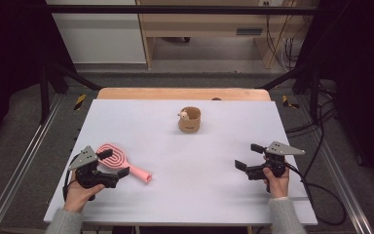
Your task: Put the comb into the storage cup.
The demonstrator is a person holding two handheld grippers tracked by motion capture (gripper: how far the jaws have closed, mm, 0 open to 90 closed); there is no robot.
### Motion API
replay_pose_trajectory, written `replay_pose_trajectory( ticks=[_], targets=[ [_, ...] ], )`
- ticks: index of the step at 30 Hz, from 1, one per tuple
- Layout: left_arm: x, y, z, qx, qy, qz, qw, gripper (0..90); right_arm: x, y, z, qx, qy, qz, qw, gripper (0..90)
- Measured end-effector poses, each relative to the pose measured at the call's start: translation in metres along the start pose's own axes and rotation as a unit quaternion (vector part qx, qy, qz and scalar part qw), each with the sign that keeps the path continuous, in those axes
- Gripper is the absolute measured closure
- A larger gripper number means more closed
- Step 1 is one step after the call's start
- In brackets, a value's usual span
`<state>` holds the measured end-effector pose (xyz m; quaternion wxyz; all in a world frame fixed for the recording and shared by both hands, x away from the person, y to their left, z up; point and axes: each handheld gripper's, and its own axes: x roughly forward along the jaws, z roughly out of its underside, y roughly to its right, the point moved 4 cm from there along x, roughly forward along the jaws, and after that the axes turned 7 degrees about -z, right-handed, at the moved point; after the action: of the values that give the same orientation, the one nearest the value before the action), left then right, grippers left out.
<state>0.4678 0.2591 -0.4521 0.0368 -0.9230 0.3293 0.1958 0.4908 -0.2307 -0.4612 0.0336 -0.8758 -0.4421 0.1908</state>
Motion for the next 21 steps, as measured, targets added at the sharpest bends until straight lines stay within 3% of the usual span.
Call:
replay_pose_trajectory(
  ticks=[12,21],
  targets=[
    [-0.004,-0.001,-0.001,0.003,-0.002,-0.001,1.0,0.5,0.0,0.0,0.001,0.0,-0.004,0.0,1.0,0.2],
    [-0.014,-0.008,-0.001,0.003,-0.005,-0.014,0.9999,1.1,0.001,0.0,0.001,0.0,-0.006,0.002,1.0,0.2]
  ],
)
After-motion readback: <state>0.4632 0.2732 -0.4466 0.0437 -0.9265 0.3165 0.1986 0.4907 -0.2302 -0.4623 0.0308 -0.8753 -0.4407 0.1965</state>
